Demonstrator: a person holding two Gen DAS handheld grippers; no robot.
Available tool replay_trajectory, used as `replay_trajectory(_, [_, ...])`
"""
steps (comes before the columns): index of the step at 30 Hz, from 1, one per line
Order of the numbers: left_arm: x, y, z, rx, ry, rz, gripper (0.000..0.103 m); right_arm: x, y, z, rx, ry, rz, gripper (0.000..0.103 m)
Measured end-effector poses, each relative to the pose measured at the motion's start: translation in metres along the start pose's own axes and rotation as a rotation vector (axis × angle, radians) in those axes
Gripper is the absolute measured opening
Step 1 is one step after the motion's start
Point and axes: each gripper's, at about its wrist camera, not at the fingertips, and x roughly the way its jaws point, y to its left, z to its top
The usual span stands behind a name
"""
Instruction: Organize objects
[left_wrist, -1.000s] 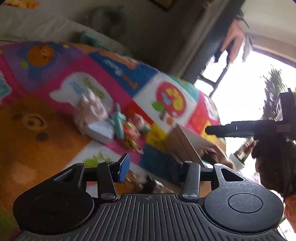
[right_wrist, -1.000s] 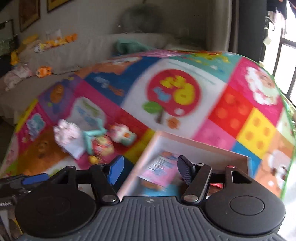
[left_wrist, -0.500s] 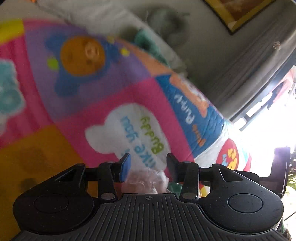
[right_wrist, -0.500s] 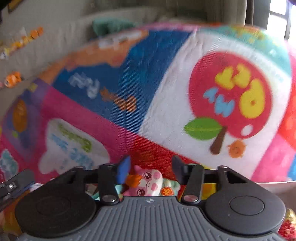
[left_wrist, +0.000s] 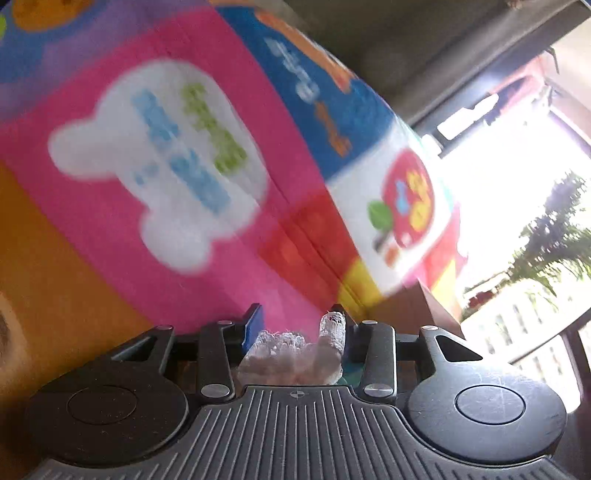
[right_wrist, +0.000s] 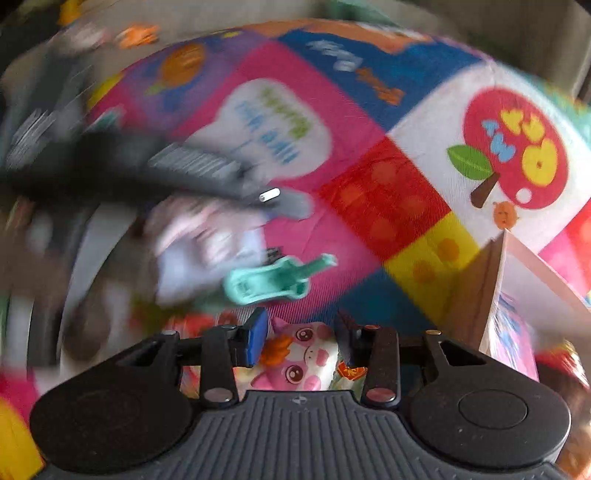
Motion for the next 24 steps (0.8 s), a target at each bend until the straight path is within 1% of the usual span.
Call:
replay_trajectory(2, [0.004,-0.01,-0.01,-0.008,0.029,-0.017,0.043,-0.019,0.007,-0.02,-0.044,-0.03,-0.012,0.039])
replay_trajectory(4, [0.01,-0.023,-0.02,0.006,0.084,-0.047,0.043,-0.046,0.005,-0.043,-0.036,-0.072,0.018,0.04])
replay_trajectory(5, [0.012,-0.032,-0.024,0.032,0.115,-0.068,0.043,-0.064,0.0,-0.055,-0.001,-0.11,0.039,0.045])
replay_trajectory(6, [0.011,-0.045,-0.029,0.079,0.123,-0.076,0.043,-0.077,-0.004,-0.063,0.029,-0.139,0.05,0.05])
replay_trajectory(7, [0.006,-0.058,-0.03,0.14,0.098,-0.061,0.043,-0.09,-0.01,-0.072,0.062,-0.174,0.052,0.062])
replay_trajectory(8, [-0.002,-0.072,-0.032,0.203,0.057,-0.033,0.043,-0.102,-0.015,-0.083,0.098,-0.216,0.036,0.07])
replay_trajectory(9, [-0.013,-0.086,-0.033,0.261,0.0,0.003,0.043,-0.112,-0.02,-0.094,0.124,-0.247,0.01,0.073])
replay_trajectory(11, [-0.039,-0.113,-0.034,0.355,-0.14,0.065,0.043,-0.121,-0.028,-0.113,0.165,-0.268,-0.03,0.078])
replay_trajectory(12, [-0.052,-0.123,-0.034,0.387,-0.188,0.069,0.043,-0.122,-0.032,-0.124,0.188,-0.269,-0.048,0.08])
replay_trajectory(13, [-0.06,-0.132,-0.033,0.412,-0.209,0.063,0.043,-0.121,-0.035,-0.134,0.207,-0.266,-0.065,0.084])
replay_trajectory(15, [-0.075,-0.148,-0.032,0.466,-0.207,0.053,0.043,-0.114,-0.04,-0.154,0.252,-0.246,-0.095,0.087])
replay_trajectory(16, [-0.081,-0.154,-0.034,0.492,-0.198,0.045,0.043,-0.112,-0.041,-0.161,0.27,-0.246,-0.099,0.095])
replay_trajectory(17, [-0.086,-0.159,-0.036,0.516,-0.179,0.03,0.043,-0.112,-0.042,-0.17,0.302,-0.269,-0.099,0.102])
replay_trajectory(19, [-0.089,-0.164,-0.043,0.539,-0.149,0.002,0.043,-0.109,-0.04,-0.181,0.321,-0.273,-0.11,0.102])
replay_trajectory(20, [-0.093,-0.164,-0.049,0.536,-0.154,0.0,0.043,-0.108,-0.037,-0.185,0.322,-0.282,-0.125,0.102])
replay_trajectory(22, [-0.099,-0.163,-0.065,0.521,-0.174,0.014,0.043,-0.114,-0.03,-0.195,0.312,-0.308,-0.147,0.102])
replay_trajectory(24, [-0.11,-0.162,-0.091,0.534,-0.189,0.06,0.043,-0.117,-0.024,-0.202,0.275,-0.335,-0.136,0.102])
